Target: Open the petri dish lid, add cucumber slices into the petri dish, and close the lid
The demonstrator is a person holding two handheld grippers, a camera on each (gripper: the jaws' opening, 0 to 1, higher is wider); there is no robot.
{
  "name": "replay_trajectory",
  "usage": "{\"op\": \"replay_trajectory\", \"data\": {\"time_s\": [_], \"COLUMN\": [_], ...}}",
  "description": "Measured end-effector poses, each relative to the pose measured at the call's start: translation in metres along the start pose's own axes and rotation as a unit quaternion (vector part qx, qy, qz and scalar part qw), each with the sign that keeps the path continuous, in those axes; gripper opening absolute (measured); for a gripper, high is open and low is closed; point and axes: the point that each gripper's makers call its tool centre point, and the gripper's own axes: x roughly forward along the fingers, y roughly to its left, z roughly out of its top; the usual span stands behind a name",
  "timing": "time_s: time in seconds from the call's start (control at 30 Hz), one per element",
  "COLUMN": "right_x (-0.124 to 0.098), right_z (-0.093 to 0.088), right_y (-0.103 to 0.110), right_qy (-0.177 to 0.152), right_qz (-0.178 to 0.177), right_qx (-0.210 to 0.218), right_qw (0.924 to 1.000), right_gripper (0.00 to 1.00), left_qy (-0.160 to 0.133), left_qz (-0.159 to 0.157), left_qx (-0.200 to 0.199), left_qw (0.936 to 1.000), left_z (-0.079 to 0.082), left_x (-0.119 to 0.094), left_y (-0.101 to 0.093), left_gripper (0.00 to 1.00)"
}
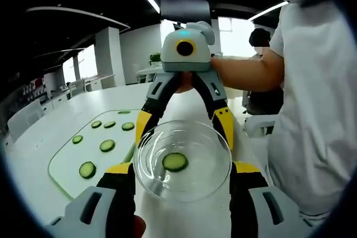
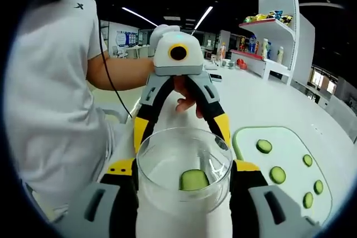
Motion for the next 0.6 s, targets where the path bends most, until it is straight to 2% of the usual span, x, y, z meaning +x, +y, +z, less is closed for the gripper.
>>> {"op": "replay_trajectory", "data": {"time_s": [0.6], "right_x": [-0.0042], "right_z": [-0.0077], "right_y": [0.0009], "right_qy": [0.0], "right_qz": [-0.004], "right_qx": [0.005], "right_qw": [1.0], "right_gripper": [0.65], "left_qy": [0.01], "left_qz": [-0.005], "left_qx": [0.002], "left_qw": [0.9999], "left_z": [-0.0012], "left_x": [0.0086], "left_y": [-0.0017], "left_gripper": [0.67]}}
